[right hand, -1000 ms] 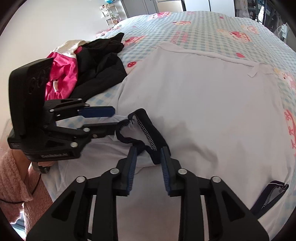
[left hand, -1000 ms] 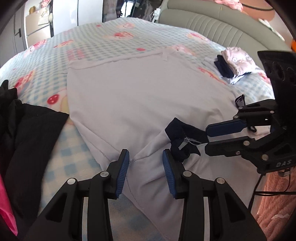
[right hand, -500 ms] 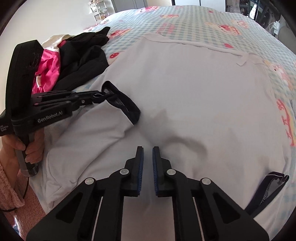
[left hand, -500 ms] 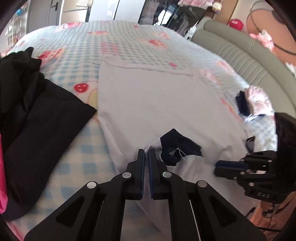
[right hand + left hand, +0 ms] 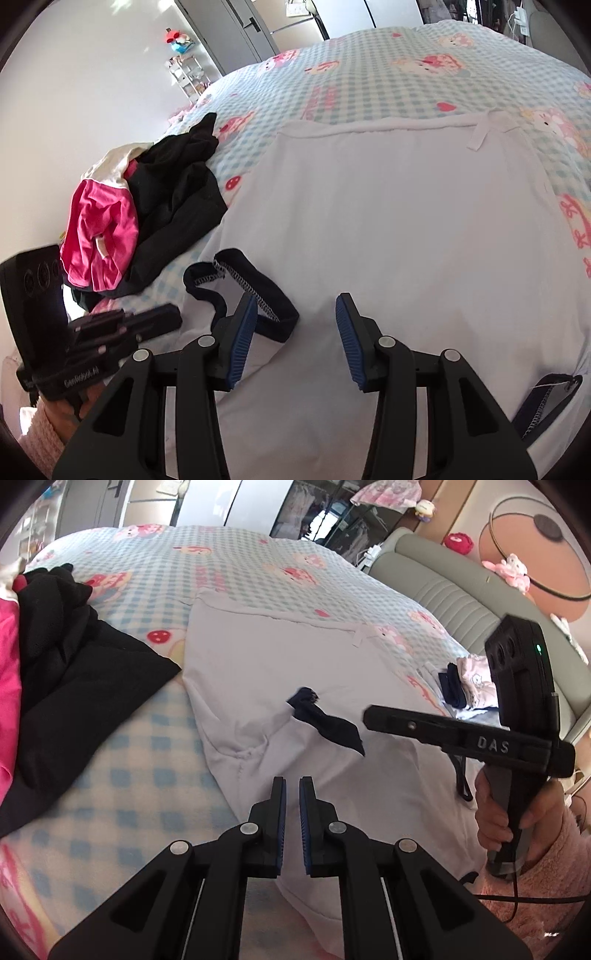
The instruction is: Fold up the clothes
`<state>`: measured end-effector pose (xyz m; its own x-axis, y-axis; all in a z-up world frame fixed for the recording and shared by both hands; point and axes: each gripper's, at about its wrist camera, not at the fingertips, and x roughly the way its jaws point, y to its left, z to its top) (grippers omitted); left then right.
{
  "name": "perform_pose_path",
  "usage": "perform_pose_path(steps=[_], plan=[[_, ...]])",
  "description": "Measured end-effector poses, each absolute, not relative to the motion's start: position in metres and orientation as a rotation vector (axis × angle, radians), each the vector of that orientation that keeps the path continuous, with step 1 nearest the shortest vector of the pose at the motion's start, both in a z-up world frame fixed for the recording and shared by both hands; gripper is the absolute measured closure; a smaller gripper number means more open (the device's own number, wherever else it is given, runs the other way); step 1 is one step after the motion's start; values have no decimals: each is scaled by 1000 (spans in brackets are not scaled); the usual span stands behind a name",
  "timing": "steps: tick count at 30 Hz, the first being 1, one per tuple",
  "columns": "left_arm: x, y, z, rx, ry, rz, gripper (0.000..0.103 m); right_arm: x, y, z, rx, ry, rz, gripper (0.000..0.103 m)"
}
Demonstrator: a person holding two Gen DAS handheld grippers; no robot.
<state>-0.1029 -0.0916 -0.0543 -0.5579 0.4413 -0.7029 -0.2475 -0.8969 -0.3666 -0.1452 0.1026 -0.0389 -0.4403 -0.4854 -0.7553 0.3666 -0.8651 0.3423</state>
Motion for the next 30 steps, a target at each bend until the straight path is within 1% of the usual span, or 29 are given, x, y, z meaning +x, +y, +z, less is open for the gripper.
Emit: perform_pose_path(steps=[5, 9, 10, 11, 14, 16, 17, 18, 20, 22, 25, 30], plan=[[-109, -78, -59, -1221, -321, 2425, 94, -153, 81, -55, 1361, 20, -2254, 58], [-112, -76, -72, -1292, -314, 2391, 94, -160, 64, -68, 1431, 174, -2207, 58], [-112, -77, -76, -1310, -311, 2387, 94, -158, 63, -69, 1437, 212, -2210, 58], [-111, -78, -80, -1329, -307, 2384, 94, -155, 65, -69, 1444, 252, -2222, 60], [-110, -81, -86, -1359, -319, 2360, 94, -148, 74, -72, 1475, 357, -2269, 61], [-108, -83, -85, -1351, -331, 2350, 94, -146, 83, -70, 1482, 371, -2302, 63], [-107, -84, -83, -1340, -341, 2350, 93, -145, 88, -67, 1475, 336, -2311, 64], [-107, -87, -80, -1324, -365, 2345, 92, -144, 92, -62, 1452, 278, -2314, 62], [-112, -90, -74, -1295, -397, 2340, 82, -143, 96, -52, 1402, 182, -2305, 62], [-121, -89, -66, -1277, -375, 2353, 81, -143, 95, -45, 1361, 134, -2278, 60], [-136, -84, -54, -1261, -286, 2389, 81, -147, 79, -45, 1351, 192, -2246, 58], [-156, -82, -52, -1273, -220, 2429, 80, -138, 61, -52, 1336, 228, -2143, 58]])
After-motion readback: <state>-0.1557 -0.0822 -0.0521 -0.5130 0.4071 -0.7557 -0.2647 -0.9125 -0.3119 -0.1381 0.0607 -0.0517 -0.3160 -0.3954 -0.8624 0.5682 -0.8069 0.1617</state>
